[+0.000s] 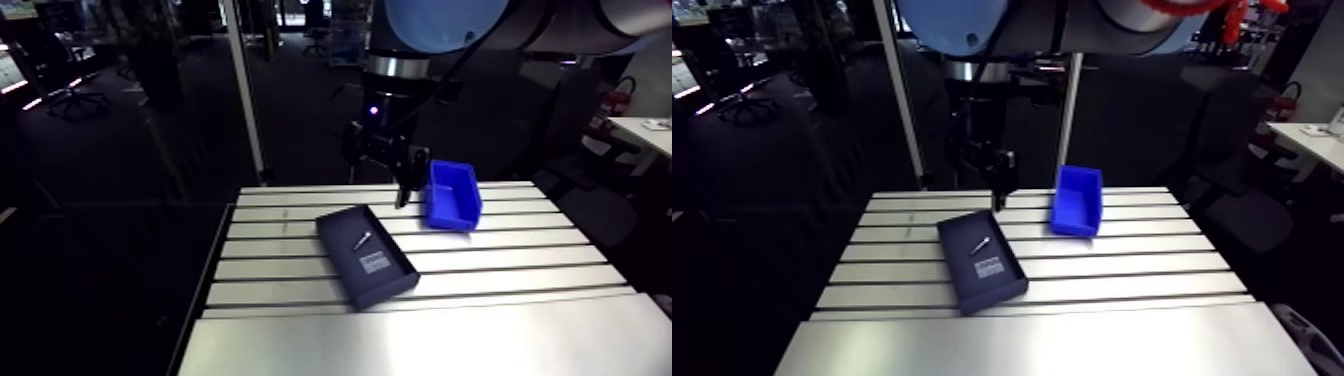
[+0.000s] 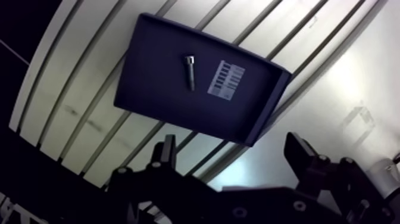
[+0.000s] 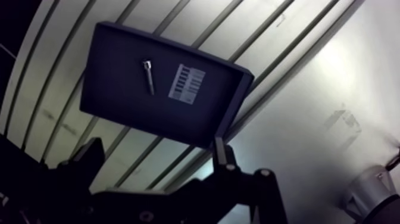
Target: Pick up the M10 bolt from the tray and put it into the blue bin.
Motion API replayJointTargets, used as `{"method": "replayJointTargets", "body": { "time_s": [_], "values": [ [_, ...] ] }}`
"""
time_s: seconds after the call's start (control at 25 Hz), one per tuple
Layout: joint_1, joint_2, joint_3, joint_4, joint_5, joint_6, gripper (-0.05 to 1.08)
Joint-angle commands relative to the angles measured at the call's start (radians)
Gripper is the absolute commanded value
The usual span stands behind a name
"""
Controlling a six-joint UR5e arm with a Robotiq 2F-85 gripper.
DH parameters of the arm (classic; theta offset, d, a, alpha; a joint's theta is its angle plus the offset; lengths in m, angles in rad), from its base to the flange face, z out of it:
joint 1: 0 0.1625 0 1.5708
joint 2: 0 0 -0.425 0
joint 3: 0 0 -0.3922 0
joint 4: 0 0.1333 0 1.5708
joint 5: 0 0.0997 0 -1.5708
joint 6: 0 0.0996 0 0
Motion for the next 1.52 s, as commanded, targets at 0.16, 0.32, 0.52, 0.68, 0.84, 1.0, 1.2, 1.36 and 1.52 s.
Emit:
{"method": "replayJointTargets", "body": {
  "time_s": [0.16, 0.32, 0.52, 0.68, 0.84, 1.0, 1.2, 1.36, 1.52],
  "values": [
    [-0.004, 0.018, 0.014, -0.033, -0.005, 0.029, 0.02],
    [-0.004, 0.02, 0.016, -0.033, -0.003, 0.054, 0.02],
    [-0.006, 0.033, 0.016, -0.033, -0.009, 0.105, 0.02],
    [-0.004, 0.035, 0.016, -0.033, -0.012, 0.12, 0.02],
    [-0.004, 0.044, 0.02, -0.047, -0.014, 0.14, 0.02],
    [-0.004, 0.056, 0.029, -0.098, -0.017, 0.14, 0.02],
    [-0.003, 0.069, 0.049, -0.159, -0.02, 0.14, 0.02],
    [-0.001, 0.082, 0.06, -0.181, -0.029, 0.14, 0.02],
    [-0.001, 0.101, 0.075, -0.199, -0.04, 0.146, 0.02]
  ]
}}
